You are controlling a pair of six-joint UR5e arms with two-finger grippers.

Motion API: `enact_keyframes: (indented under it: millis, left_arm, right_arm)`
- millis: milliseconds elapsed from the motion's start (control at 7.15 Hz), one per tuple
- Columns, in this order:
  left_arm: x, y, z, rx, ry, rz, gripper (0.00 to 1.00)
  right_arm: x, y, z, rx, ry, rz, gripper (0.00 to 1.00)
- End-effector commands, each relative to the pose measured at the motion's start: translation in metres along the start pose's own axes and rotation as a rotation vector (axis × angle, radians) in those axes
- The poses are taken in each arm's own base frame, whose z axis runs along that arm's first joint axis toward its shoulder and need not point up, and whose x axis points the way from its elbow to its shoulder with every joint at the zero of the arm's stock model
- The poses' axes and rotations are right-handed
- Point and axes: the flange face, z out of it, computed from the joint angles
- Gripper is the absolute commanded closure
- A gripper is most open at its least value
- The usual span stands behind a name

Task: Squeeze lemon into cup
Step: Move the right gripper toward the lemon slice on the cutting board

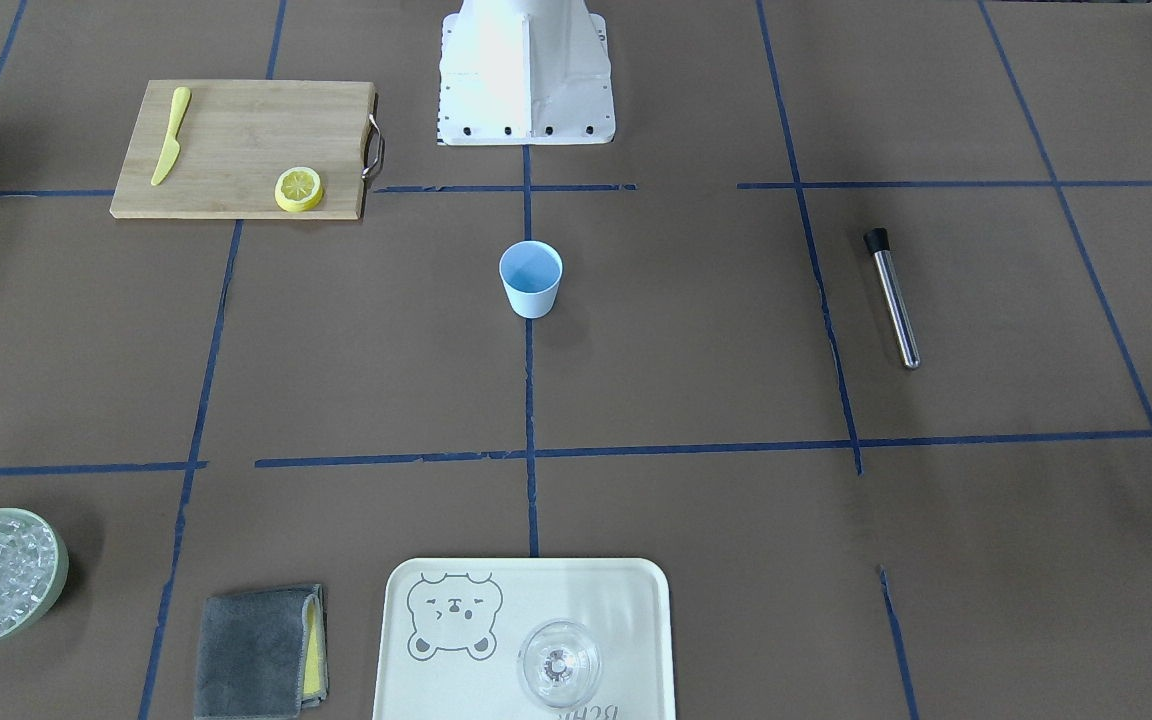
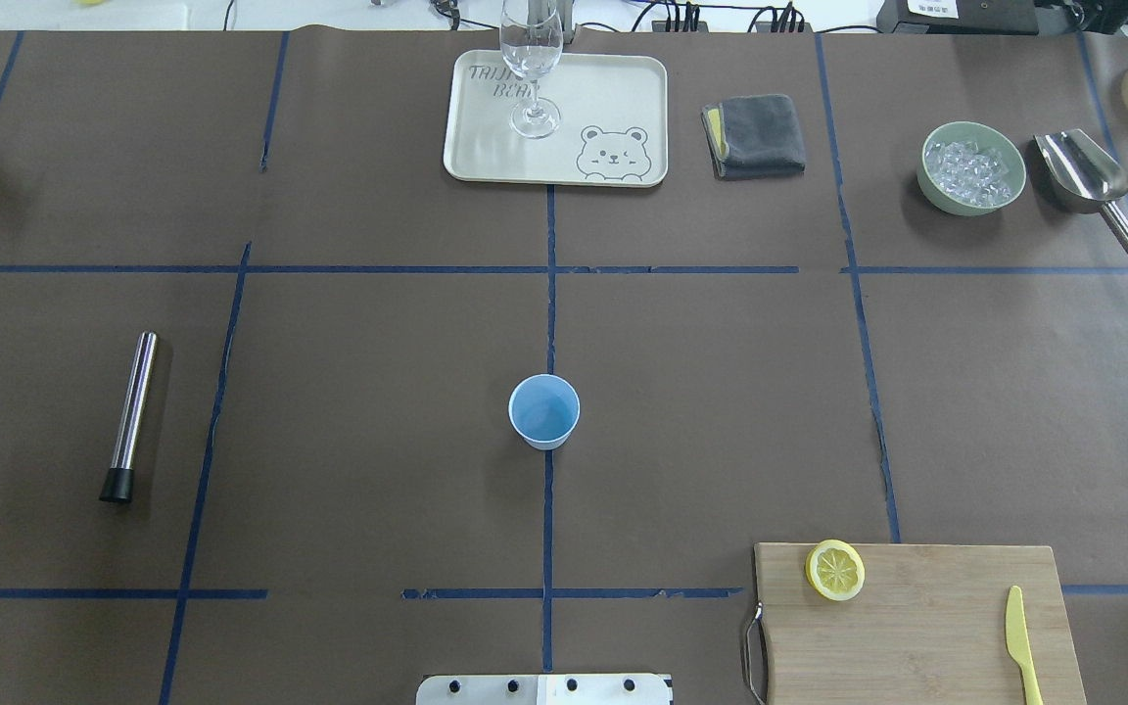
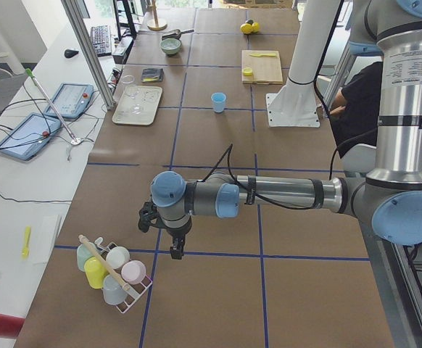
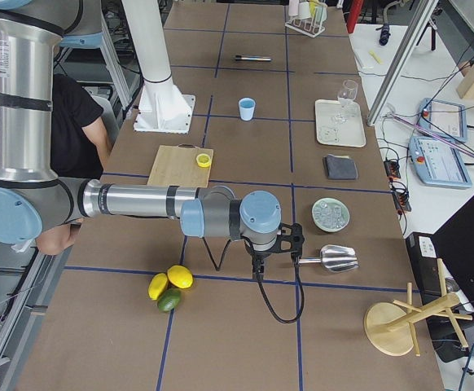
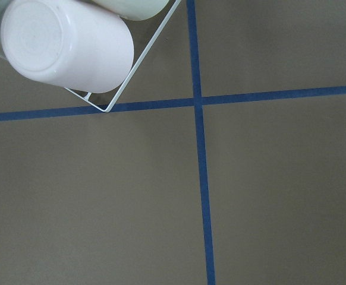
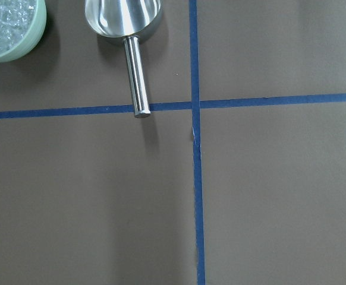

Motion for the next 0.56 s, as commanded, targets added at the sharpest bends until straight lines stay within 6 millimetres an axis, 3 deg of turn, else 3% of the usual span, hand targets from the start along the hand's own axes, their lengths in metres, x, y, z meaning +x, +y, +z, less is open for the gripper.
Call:
enact_keyframes:
  millis: [0,140,419]
  left_arm:
    - [0.001,0.001,-0.001,0.001,0.001,0.001,0.00]
    - [0.003,0.000,-0.004,0.008,0.000,0.006,0.00]
    - [0.007,-0.001,-0.008,0.015,0.000,0.012,0.00]
  right_arm:
    - [-0.004,-0.003,-0.003,0.007,0.001,-0.004,0.00]
    - [-0.008,-0.006,-0.004,0.009,-0.002,-0.006,0.00]
    - [-0.042,-0.020,0.010,0.009,-0.013,-0.087,0.00]
